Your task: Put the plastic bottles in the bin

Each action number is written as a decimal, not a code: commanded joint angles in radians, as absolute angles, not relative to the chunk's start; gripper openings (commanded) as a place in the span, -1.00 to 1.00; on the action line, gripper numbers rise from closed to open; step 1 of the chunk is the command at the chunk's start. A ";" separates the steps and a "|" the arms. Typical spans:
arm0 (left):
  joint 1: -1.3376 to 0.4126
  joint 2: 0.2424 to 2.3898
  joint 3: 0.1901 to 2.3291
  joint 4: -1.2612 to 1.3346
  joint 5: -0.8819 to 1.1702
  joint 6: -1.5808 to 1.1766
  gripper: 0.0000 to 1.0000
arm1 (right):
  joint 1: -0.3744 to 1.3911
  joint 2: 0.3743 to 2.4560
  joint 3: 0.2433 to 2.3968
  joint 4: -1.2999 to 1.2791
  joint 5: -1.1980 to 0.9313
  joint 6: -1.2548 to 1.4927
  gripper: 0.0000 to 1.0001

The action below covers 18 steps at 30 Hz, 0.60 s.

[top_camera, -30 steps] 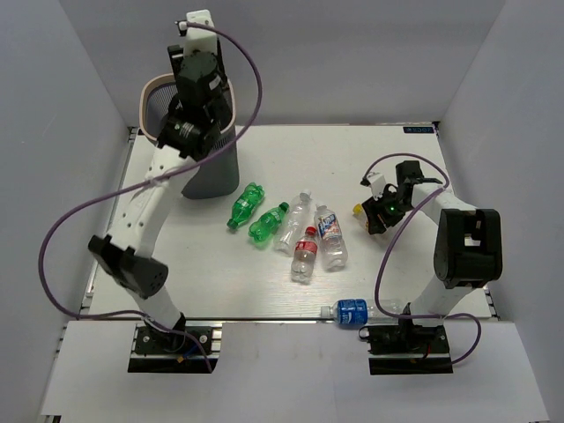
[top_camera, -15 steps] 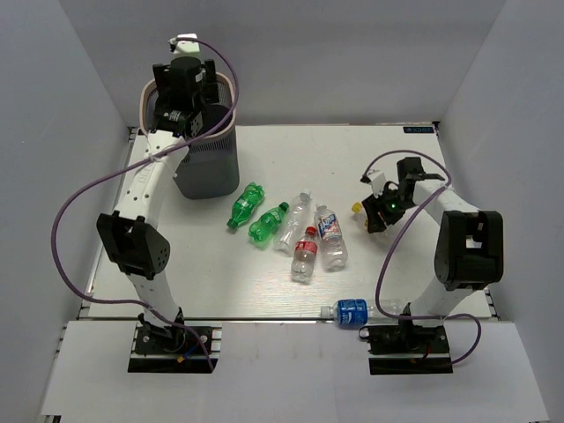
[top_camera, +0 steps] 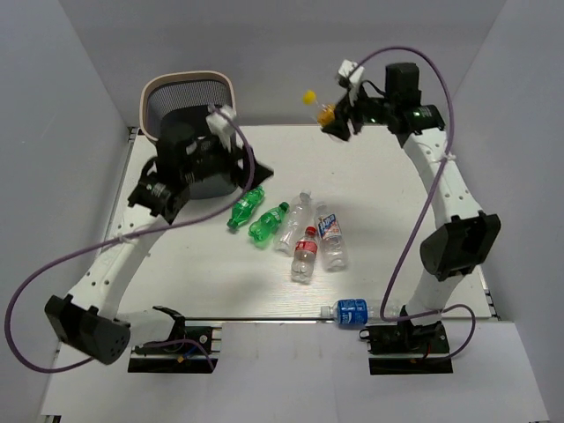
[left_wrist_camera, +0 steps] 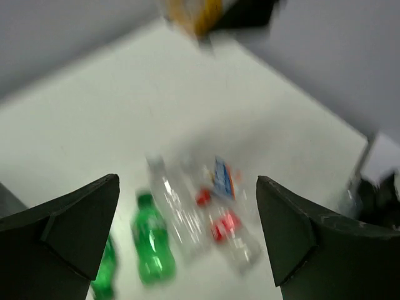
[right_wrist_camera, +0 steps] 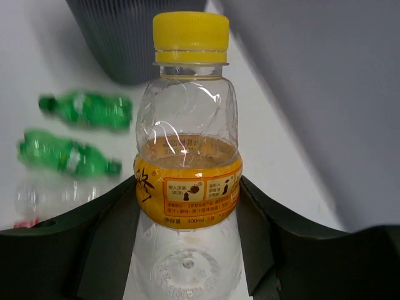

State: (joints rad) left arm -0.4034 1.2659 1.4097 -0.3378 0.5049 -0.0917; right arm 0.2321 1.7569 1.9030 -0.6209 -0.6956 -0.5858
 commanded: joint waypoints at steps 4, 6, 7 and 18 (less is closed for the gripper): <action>-0.413 1.096 1.060 -0.551 0.467 -0.126 1.00 | 0.351 1.980 2.138 -0.049 -0.920 -0.151 -0.82; -0.422 1.016 0.956 -0.532 0.404 -0.153 1.00 | 0.406 2.073 2.201 0.164 -0.943 0.079 -0.82; -0.422 0.991 0.922 -0.520 0.387 -0.166 1.00 | 0.416 2.100 2.229 0.266 -0.939 0.124 -0.82; -0.422 0.789 0.713 -0.535 0.362 -0.272 1.00 | 0.639 2.269 2.358 0.695 -0.767 0.285 -0.79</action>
